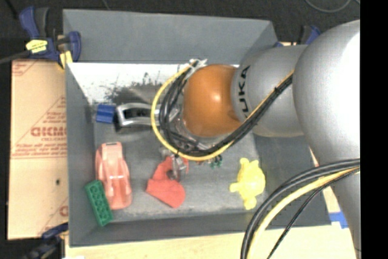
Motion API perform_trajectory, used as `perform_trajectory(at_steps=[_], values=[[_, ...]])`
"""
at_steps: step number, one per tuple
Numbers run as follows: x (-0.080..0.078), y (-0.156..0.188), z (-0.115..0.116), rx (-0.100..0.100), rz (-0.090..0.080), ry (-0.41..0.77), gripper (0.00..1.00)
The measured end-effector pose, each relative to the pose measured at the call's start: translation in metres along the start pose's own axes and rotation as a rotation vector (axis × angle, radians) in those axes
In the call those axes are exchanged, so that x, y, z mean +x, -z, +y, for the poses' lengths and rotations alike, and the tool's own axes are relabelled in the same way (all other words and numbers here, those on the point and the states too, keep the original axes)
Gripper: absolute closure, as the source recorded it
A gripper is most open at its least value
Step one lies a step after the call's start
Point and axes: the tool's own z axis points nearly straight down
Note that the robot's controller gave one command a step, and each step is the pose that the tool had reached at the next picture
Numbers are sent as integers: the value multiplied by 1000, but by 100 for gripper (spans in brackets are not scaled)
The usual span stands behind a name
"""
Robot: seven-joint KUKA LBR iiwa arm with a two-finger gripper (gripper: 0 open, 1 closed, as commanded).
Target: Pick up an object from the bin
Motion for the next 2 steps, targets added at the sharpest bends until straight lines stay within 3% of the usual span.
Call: perform_trajectory(at_steps=[1, 2], values=[[0, 0, 0, 0, 0, 0, 100], [-27, 0, -21, -1, -1, 19, 100]])
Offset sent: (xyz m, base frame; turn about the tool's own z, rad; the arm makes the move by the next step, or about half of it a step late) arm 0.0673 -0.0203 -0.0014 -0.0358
